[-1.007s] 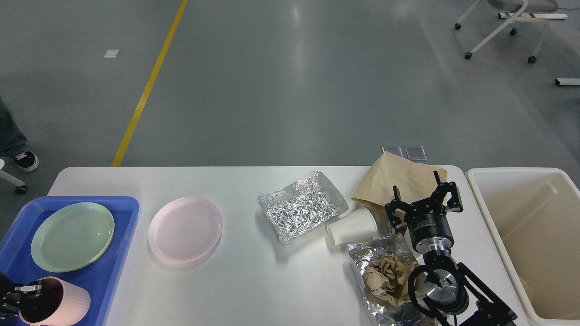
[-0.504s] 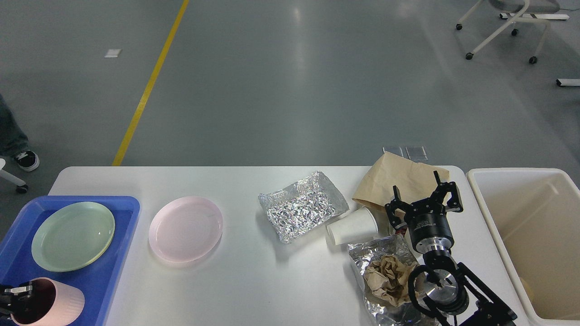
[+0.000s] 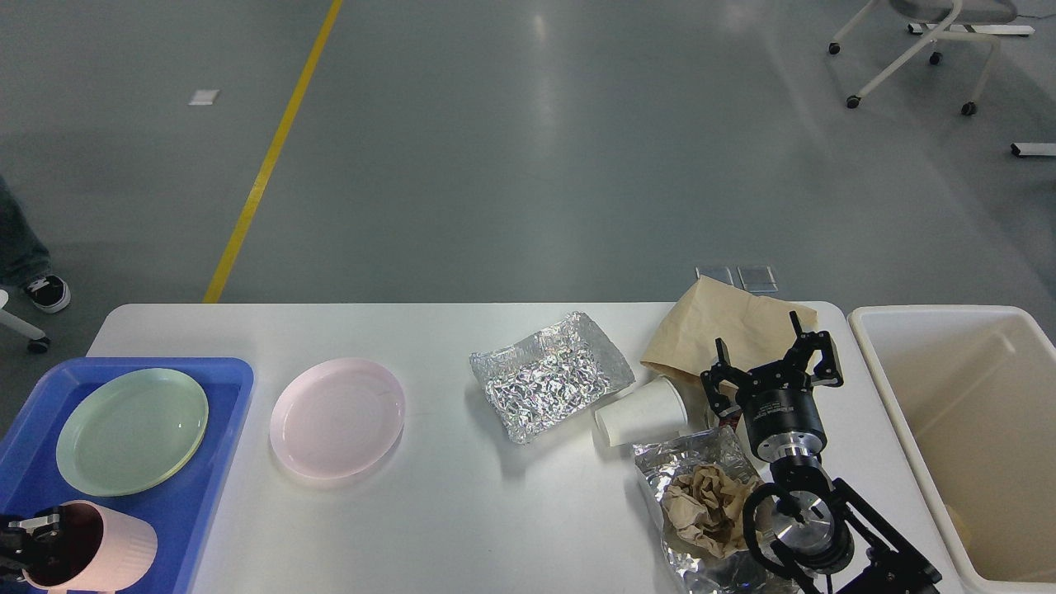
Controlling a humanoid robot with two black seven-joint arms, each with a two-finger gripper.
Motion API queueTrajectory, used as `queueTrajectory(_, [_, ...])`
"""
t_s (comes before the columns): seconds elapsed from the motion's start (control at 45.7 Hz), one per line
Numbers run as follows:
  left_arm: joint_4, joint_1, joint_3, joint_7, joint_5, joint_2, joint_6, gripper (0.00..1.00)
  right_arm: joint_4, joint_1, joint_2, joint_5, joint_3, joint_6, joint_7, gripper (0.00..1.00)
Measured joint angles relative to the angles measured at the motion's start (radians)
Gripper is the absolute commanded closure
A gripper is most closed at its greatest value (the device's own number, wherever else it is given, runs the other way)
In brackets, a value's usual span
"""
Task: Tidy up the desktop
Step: 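Set the pink mug down in the blue tray and open the left gripper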
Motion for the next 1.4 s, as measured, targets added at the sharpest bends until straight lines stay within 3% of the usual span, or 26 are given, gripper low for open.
queueTrajectory(0.153, [0.005, -0.016, 0.001, -0.001, -0.004, -0.001, 0.015, 0.07, 0.0, 0.0, 0.0, 0.0, 0.0, 0.0, 0.0, 0.0])
queueTrajectory(0.197, [0.006, -0.019, 0.001, -0.004, -0.005, -0.002, 0.016, 0.14, 0.0, 0.0, 0.0, 0.0, 0.0, 0.0, 0.0, 0.0])
queueTrajectory(0.241, [0.006, -0.02, 0.0, -0.006, -0.006, -0.002, 0.016, 0.33, 0.0, 0.0, 0.0, 0.0, 0.0, 0.0, 0.0, 0.0])
queueTrajectory(0.328, [0.002, -0.02, 0.0, -0.009, -0.011, -0.002, 0.013, 0.93, 0.0, 0.0, 0.0, 0.0, 0.0, 0.0, 0.0, 0.0])
queueTrajectory(0.35, [0.001, -0.021, 0.002, -0.009, -0.013, -0.001, 0.01, 0.97, 0.0, 0.0, 0.0, 0.0, 0.0, 0.0, 0.0, 0.0])
queueTrajectory(0.394, [-0.002, -0.021, 0.008, -0.007, -0.018, 0.002, 0.002, 0.92, 0.0, 0.0, 0.0, 0.0, 0.0, 0.0, 0.0, 0.0])
queueTrajectory(0.438, [-0.002, -0.021, 0.012, -0.005, -0.02, 0.005, 0.002, 0.8, 0.0, 0.0, 0.0, 0.0, 0.0, 0.0, 0.0, 0.0])
queueTrajectory(0.526, [-0.002, -0.021, 0.019, -0.001, -0.02, 0.012, 0.002, 0.24, 0.0, 0.0, 0.0, 0.0, 0.0, 0.0, 0.0, 0.0])
queueTrajectory(0.569, [-0.002, -0.021, 0.019, 0.0, -0.019, 0.012, 0.007, 0.12, 0.0, 0.0, 0.0, 0.0, 0.0, 0.0, 0.0, 0.0])
queueTrajectory(1.117, [-0.005, -0.051, 0.023, -0.002, -0.038, 0.015, 0.001, 0.07, 0.0, 0.0, 0.0, -0.001, 0.0, 0.0, 0.0, 0.0])
queueTrajectory(1.27, [-0.054, -0.207, 0.157, -0.002, -0.038, 0.023, -0.069, 0.05, 0.0, 0.0, 0.0, -0.001, 0.0, 0.0, 0.0, 0.0])
queueTrajectory(1.402, [-0.115, -0.424, 0.33, -0.005, -0.038, -0.034, -0.155, 0.05, 0.0, 0.0, 0.0, -0.001, 0.0, 0.0, 0.0, 0.0])
